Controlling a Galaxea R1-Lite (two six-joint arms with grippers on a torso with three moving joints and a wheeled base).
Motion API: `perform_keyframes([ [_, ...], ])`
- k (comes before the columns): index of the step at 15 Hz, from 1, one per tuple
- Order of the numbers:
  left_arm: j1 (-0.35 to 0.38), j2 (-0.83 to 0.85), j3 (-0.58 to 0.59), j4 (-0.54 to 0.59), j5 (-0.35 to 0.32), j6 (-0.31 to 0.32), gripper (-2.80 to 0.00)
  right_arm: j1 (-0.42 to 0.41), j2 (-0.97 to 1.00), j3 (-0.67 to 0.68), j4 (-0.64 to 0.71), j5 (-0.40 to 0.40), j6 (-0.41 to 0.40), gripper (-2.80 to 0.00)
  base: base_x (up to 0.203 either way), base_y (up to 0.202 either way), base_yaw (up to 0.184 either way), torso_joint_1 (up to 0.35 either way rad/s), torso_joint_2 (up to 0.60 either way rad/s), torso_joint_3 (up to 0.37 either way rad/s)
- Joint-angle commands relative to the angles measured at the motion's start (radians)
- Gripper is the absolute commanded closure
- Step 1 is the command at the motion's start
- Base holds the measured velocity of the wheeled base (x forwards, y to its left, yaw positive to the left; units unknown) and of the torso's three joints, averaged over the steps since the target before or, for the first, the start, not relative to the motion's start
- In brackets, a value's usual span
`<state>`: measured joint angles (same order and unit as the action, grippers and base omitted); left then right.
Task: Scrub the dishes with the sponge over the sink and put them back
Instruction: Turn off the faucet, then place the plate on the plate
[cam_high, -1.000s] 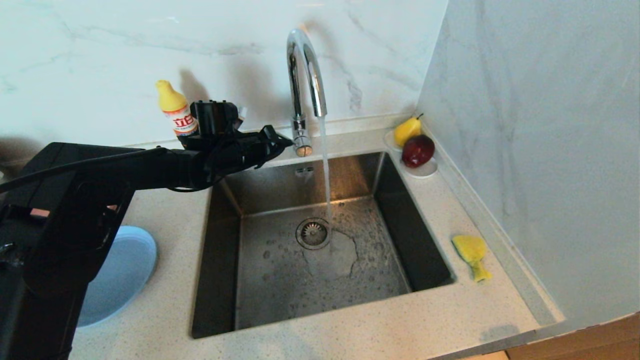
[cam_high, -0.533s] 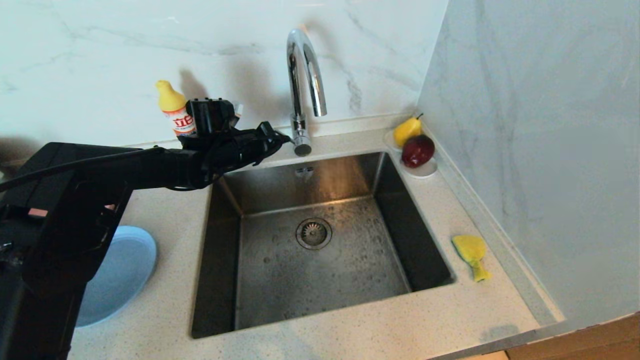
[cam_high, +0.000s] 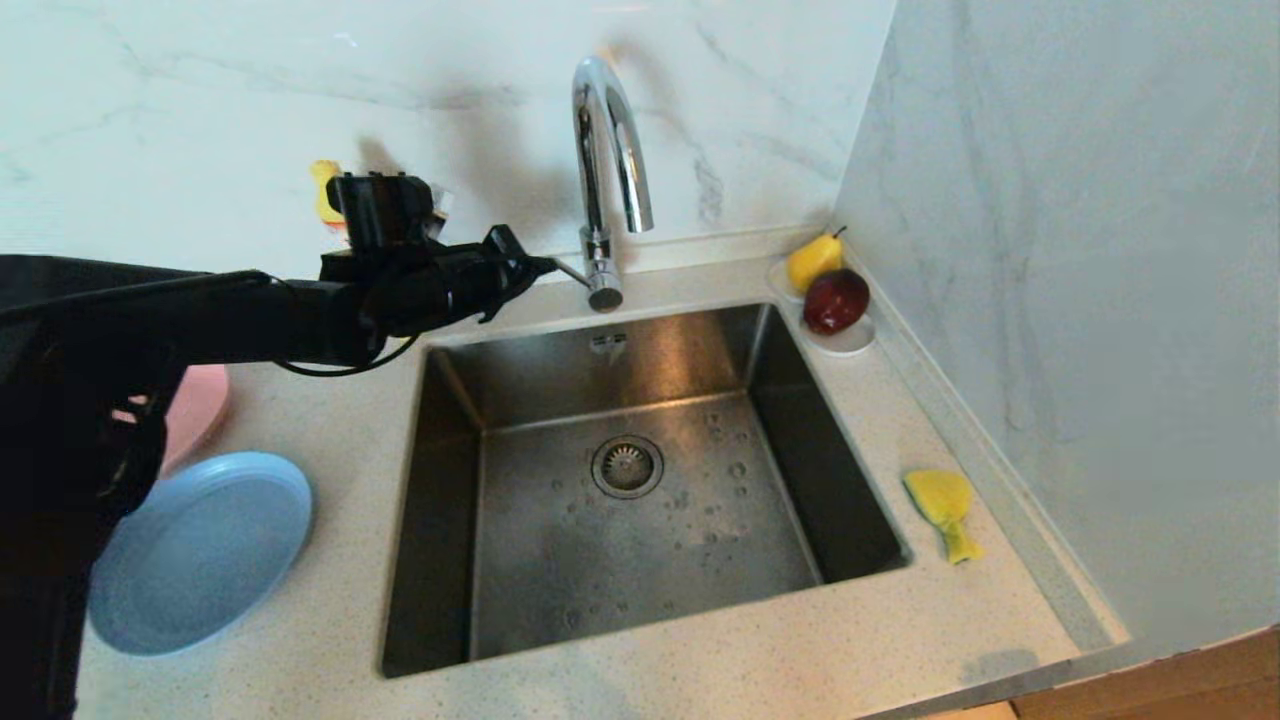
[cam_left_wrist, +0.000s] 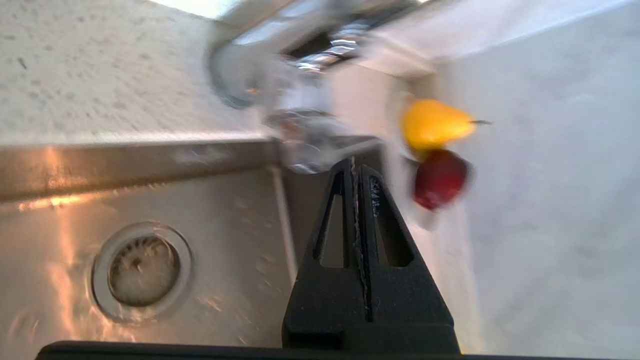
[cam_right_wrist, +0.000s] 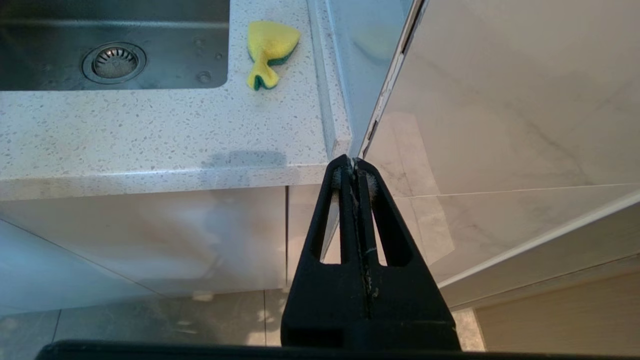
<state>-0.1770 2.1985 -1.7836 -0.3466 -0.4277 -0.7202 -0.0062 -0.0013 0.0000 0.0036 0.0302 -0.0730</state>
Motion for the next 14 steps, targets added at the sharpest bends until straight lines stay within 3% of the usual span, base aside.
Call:
perform_keyframes([
  [1, -0.005, -0.227, 0.104, 0.016, 0.003, 0.003, 0.0, 0.0, 0.001, 0.0, -0.001, 0.0, -0.001, 0.0, 0.0, 0.0, 0.0, 0.0, 0.0, 0.0],
  [3, -0.006, -0.385, 0.132, 0.16, 0.05, 0.03, 0.0, 0.0, 0.001, 0.0, -0.001, 0.0, -0.001, 0.0, 0.0, 0.0, 0.0, 0.0, 0.0, 0.0],
  [4, -0.007, -0.457, 0.137, 0.269, 0.11, 0.058, 0.0, 0.0, 0.001, 0.0, -0.001, 0.0, -0.001, 0.0, 0.0, 0.0, 0.0, 0.0, 0.0, 0.0],
  [5, -0.007, -0.529, 0.145, 0.369, 0.215, 0.11, 0.0, 0.0, 0.001, 0.0, -0.001, 0.0, -0.001, 0.0, 0.0, 0.0, 0.0, 0.0, 0.0, 0.0],
  [7, -0.007, -0.652, 0.167, 0.492, 0.518, 0.214, 0.0, 0.0, 0.001, 0.0, -0.001, 0.002, -0.001, 0.0, 0.0, 0.0, 0.0, 0.0, 0.0, 0.0],
  [9, -0.007, -0.773, 0.194, 0.571, 0.729, 0.284, 0.0, 0.0, 0.001, 0.0, -0.001, 0.0, -0.001, 0.0, 0.0, 0.0, 0.0, 0.0, 0.0, 0.0],
  [11, 0.0, -0.867, 0.259, 0.611, 0.946, 0.406, 0.0, 0.0, 0.001, 0.0, -0.001, 0.001, -0.001, 0.0, 0.0, 0.0, 0.0, 0.0, 0.0, 0.0],
  [12, 0.019, -0.899, 0.312, 0.618, 1.024, 0.455, 0.0, 0.0, 0.001, 0.0, -0.001, 0.002, -0.001, 0.0, 0.0, 0.0, 0.0, 0.0, 0.0, 0.0],
  [14, 0.074, -0.971, 0.385, 0.622, 1.072, 0.49, 0.0, 0.0, 0.001, 0.0, -0.001, 0.0, -0.001, 0.0, 0.0, 0.0, 0.0, 0.0, 0.0, 0.0],
])
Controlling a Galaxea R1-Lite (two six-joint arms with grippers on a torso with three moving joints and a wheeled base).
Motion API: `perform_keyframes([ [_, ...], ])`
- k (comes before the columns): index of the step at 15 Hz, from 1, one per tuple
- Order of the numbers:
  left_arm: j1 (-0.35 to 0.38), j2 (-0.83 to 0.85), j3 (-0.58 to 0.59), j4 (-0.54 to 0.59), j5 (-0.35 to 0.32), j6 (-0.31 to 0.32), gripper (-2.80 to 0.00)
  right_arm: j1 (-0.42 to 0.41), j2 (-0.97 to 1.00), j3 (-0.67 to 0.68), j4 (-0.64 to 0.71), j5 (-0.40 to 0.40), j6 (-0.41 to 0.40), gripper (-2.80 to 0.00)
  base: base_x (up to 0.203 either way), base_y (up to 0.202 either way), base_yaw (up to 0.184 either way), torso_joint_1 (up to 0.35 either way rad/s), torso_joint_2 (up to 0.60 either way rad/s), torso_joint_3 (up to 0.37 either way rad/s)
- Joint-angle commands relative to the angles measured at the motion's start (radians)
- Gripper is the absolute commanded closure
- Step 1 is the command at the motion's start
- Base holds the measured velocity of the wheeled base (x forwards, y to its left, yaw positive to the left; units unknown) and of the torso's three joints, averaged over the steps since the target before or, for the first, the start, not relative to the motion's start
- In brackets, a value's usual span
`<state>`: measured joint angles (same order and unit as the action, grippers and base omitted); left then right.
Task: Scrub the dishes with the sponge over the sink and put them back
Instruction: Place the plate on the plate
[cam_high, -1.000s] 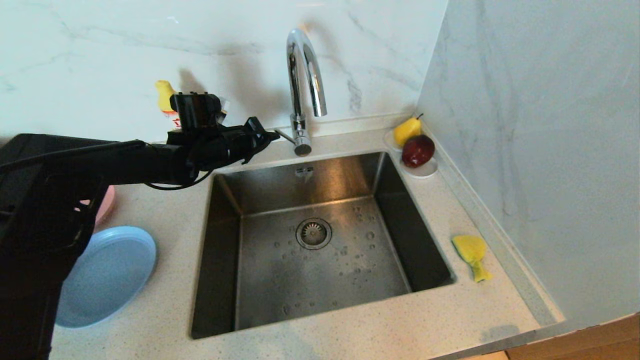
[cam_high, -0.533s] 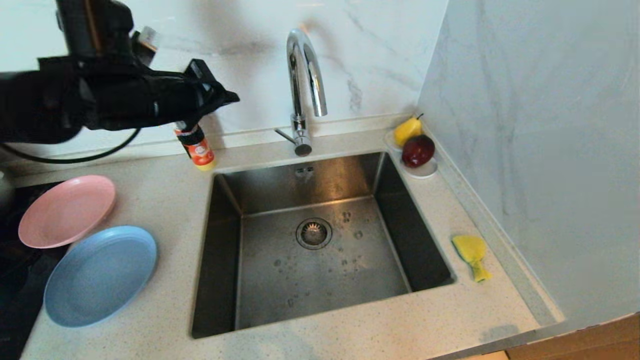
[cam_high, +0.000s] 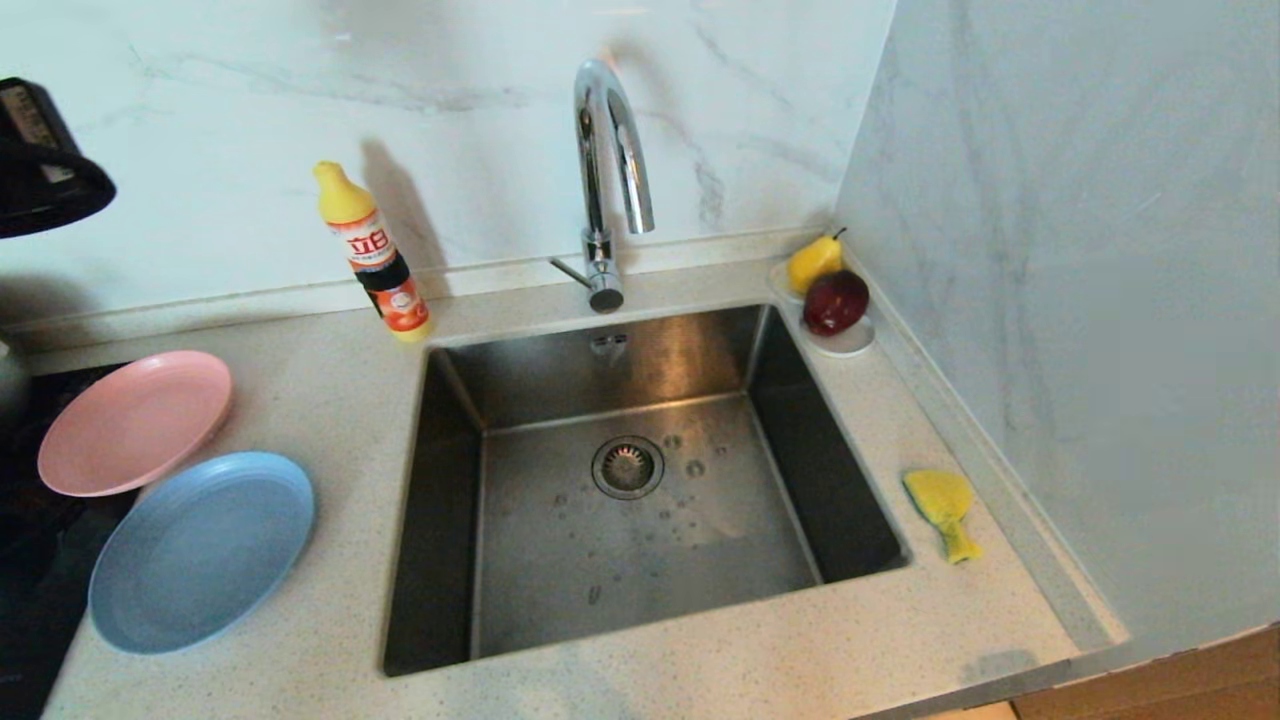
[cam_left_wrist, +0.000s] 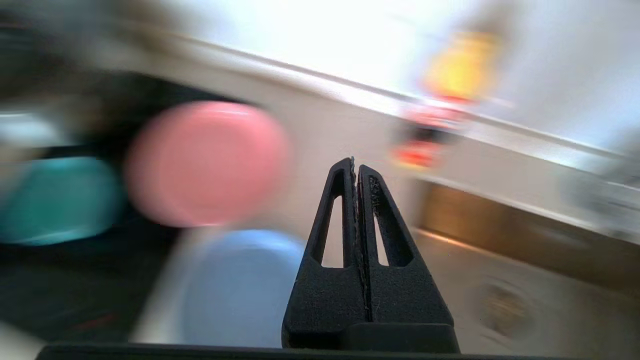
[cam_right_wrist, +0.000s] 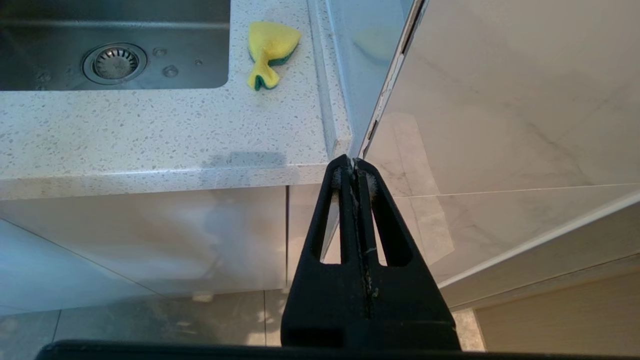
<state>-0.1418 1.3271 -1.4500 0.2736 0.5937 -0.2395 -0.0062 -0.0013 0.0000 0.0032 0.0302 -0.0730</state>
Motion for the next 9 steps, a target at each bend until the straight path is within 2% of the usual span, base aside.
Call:
perform_keyframes([
  [1, 0.081, -0.107, 0.06, 0.007, 0.054, 0.012, 0.0, 0.0, 0.001, 0.0, 0.0, 0.0, -0.001, 0.0, 0.0, 0.0, 0.0, 0.0, 0.0, 0.0],
  [3, 0.217, -0.098, 0.063, 0.013, 0.037, 0.013, 0.0, 0.0, 0.001, 0.0, 0.0, 0.0, -0.001, 0.0, 0.0, 0.0, 0.0, 0.0, 0.0, 0.0],
  [4, 0.306, -0.083, 0.062, 0.015, -0.013, 0.012, 0.0, 0.0, 0.001, 0.0, 0.0, 0.0, -0.001, 0.0, 0.0, 0.0, 0.0, 0.0, 0.0, 0.0],
  [6, 0.483, -0.035, 0.061, 0.028, -0.168, 0.008, 0.0, 0.0, 0.001, 0.001, 0.0, 0.0, -0.001, 0.0, 0.0, 0.0, 0.0, 0.0, 0.0, 0.0],
  [9, 0.666, 0.08, 0.064, 0.071, -0.357, -0.039, 0.0, 0.0, 0.001, 0.0, 0.0, 0.0, -0.001, 0.0, 0.0, 0.0, 0.0, 0.0, 0.0, 0.0],
])
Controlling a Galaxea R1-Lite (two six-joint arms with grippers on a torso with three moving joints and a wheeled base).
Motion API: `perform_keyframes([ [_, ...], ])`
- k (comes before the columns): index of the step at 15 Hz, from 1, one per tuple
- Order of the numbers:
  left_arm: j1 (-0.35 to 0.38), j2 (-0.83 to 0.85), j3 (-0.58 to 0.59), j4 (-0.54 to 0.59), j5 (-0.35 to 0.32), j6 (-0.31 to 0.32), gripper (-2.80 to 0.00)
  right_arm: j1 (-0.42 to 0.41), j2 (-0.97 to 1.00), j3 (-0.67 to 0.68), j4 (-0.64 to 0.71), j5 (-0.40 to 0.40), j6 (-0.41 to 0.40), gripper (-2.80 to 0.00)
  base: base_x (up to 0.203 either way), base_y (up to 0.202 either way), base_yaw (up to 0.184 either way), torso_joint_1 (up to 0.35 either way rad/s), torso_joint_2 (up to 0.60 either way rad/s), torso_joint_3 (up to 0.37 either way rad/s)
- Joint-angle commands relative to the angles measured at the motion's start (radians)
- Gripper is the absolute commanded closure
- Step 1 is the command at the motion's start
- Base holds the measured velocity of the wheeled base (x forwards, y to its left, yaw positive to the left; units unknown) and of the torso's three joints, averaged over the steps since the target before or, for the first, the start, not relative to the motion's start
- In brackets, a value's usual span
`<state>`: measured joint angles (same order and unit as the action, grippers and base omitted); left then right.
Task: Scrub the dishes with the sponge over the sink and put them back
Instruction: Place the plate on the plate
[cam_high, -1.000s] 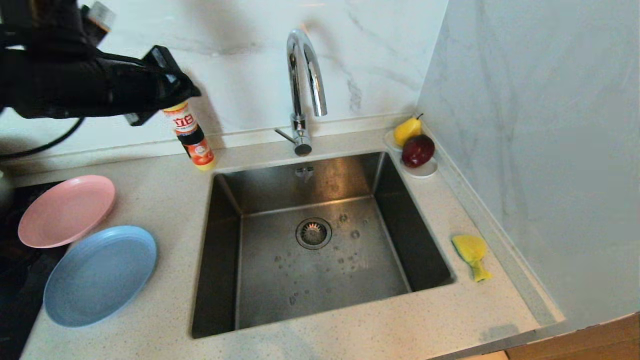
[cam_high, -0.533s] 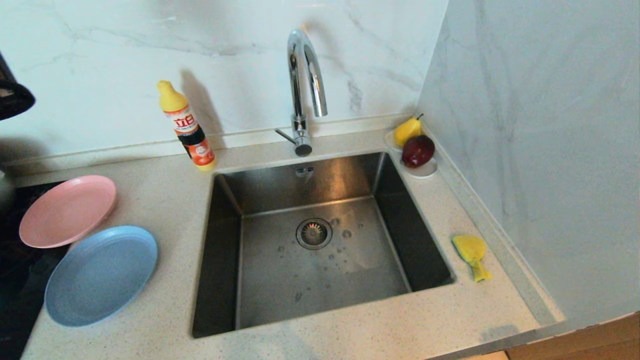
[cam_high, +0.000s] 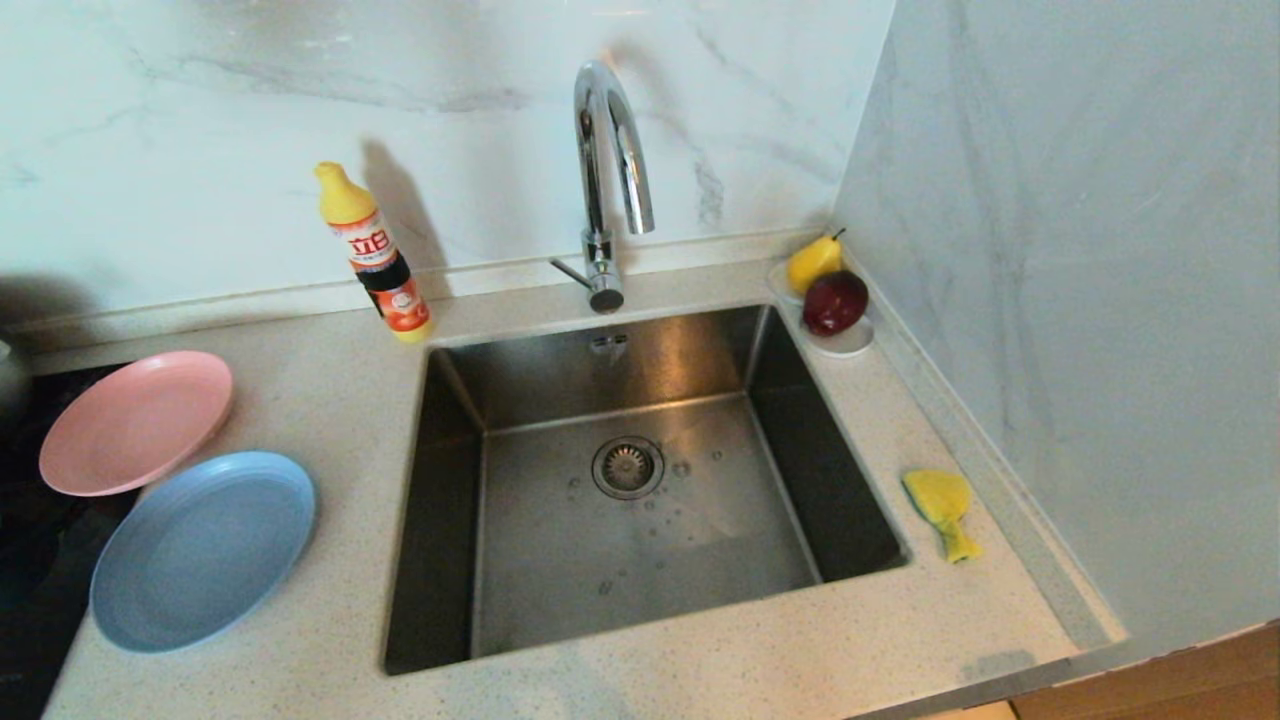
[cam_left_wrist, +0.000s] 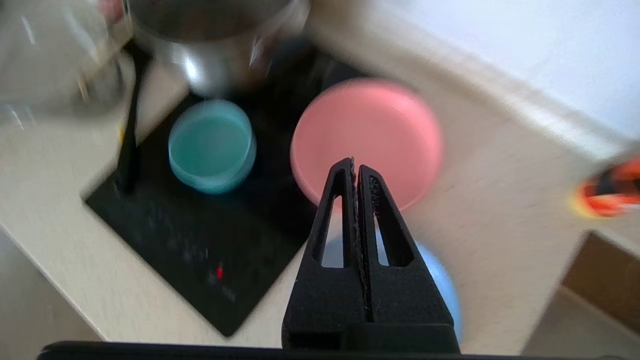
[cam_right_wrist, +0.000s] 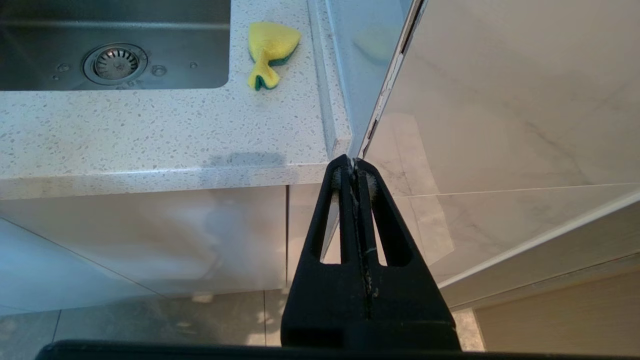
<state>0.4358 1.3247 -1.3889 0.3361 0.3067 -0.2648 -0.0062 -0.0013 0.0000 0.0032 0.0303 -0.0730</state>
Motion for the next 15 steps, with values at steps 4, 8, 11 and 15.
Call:
perform_keyframes([
  [4, 0.2, 0.226, 0.007, 0.063, -0.189, -0.139, -2.8, 0.0, 0.001, 0.002, 0.0, 0.001, -0.001, 0.0, 0.0, 0.0, 0.0, 0.0, 0.0, 0.0],
  [8, 0.249, 0.331, 0.069, 0.068, -0.218, -0.242, -2.8, 0.0, 0.001, 0.0, 0.0, 0.0, -0.001, 0.0, 0.0, 0.0, 0.0, 0.0, 0.0, 0.0],
  [11, 0.296, 0.388, 0.126, 0.078, -0.323, -0.294, -2.8, 0.0, 0.001, 0.0, 0.0, 0.001, -0.001, 0.0, 0.0, 0.0, 0.0, 0.0, 0.0, 0.0],
  [15, 0.339, 0.43, 0.144, 0.078, -0.367, -0.363, -2.8, 0.0, 0.001, 0.0, 0.0, 0.0, -0.001, 0.0, 0.0, 0.0, 0.0, 0.0, 0.0, 0.0],
])
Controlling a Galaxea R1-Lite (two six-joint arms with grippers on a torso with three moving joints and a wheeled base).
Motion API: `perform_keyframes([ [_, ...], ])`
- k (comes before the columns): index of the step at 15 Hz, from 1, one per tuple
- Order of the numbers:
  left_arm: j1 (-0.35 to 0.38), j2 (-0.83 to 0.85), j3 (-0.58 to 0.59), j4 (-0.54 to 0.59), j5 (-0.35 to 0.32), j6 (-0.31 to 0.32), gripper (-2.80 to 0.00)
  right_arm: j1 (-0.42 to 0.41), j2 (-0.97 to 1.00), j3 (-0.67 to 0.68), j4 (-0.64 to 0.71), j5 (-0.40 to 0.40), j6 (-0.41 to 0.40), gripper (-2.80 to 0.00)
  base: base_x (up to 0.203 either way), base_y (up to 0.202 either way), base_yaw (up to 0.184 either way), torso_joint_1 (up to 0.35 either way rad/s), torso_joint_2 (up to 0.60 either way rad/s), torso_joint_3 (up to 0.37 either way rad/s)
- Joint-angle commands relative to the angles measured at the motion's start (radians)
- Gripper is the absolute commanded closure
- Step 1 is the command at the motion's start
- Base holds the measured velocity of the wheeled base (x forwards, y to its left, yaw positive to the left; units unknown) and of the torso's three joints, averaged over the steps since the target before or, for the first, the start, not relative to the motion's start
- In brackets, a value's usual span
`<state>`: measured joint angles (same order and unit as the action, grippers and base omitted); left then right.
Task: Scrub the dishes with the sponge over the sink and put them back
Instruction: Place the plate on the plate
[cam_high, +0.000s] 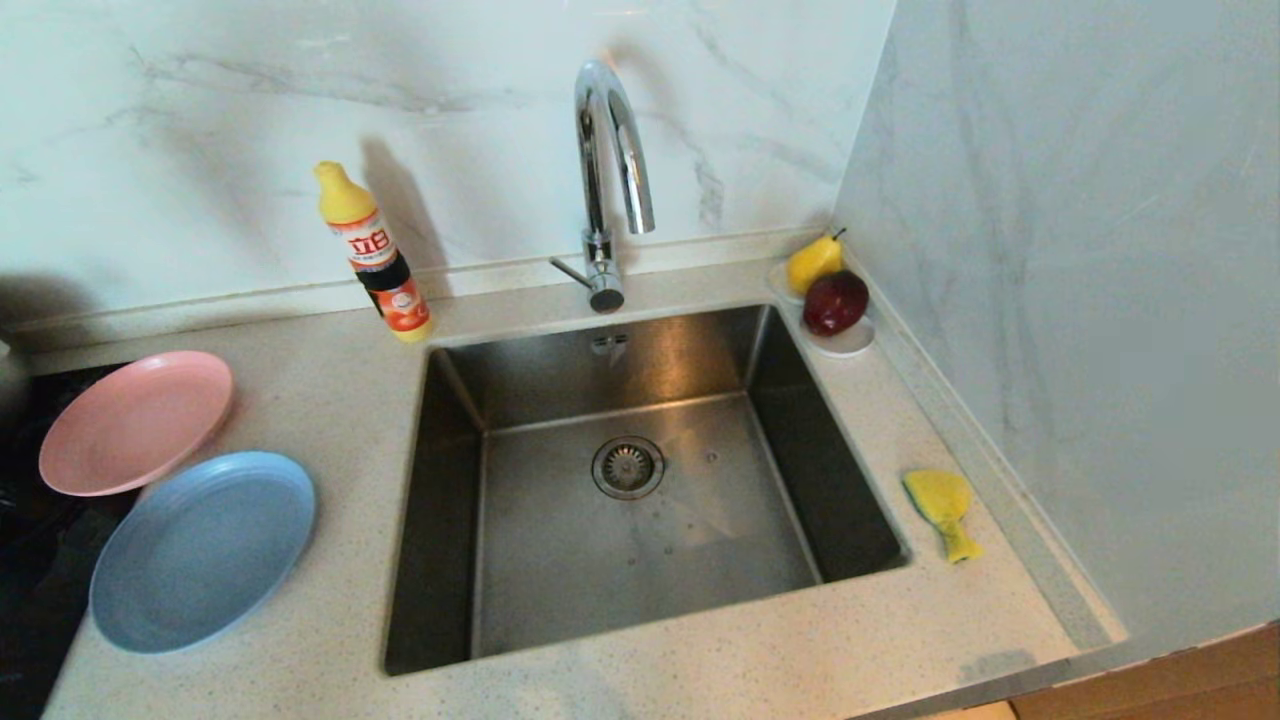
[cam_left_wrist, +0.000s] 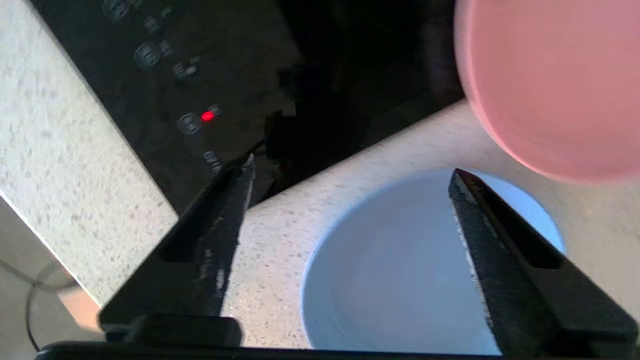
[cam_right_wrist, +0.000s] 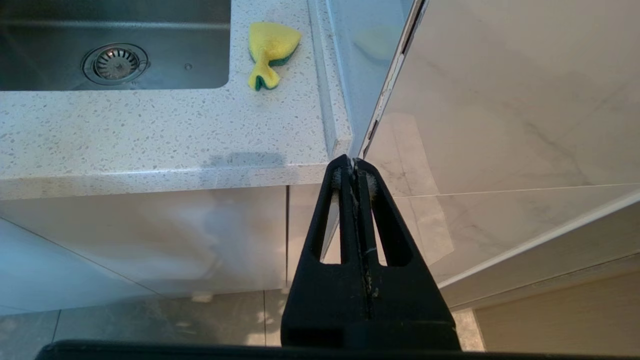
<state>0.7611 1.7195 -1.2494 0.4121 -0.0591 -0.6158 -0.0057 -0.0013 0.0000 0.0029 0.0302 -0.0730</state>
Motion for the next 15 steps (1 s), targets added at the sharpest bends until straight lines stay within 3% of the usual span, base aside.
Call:
perform_keyframes([
  [1, 0.024, 0.049, 0.006, 0.002, -0.001, -0.022, -2.8, 0.0, 0.001, 0.0, 0.0, 0.0, -0.001, 0.0, 0.0, 0.0, 0.0, 0.0, 0.0, 0.0],
  [6, 0.065, 0.09, 0.031, -0.008, -0.006, -0.027, -2.8, 0.0, 0.001, 0.0, 0.0, 0.0, -0.001, 0.0, 0.0, 0.0, 0.0, 0.0, 0.0, 0.0],
  [7, 0.078, 0.11, 0.031, -0.01, -0.018, -0.027, -2.8, 0.0, 0.001, 0.0, 0.0, 0.0, -0.001, 0.0, 0.0, 0.0, 0.0, 0.0, 0.0, 0.0],
  [9, 0.11, 0.14, 0.03, -0.01, -0.104, -0.026, -2.8, 0.0, 0.001, 0.0, 0.0, 0.001, -0.001, 0.0, 0.0, 0.0, 0.0, 0.0, 0.0, 0.0],
  [15, 0.115, 0.186, 0.018, -0.029, -0.12, -0.026, -2.8, 0.0, 0.001, 0.0, 0.0, 0.001, -0.001, 0.0, 0.0, 0.0, 0.0, 0.0, 0.0, 0.0],
])
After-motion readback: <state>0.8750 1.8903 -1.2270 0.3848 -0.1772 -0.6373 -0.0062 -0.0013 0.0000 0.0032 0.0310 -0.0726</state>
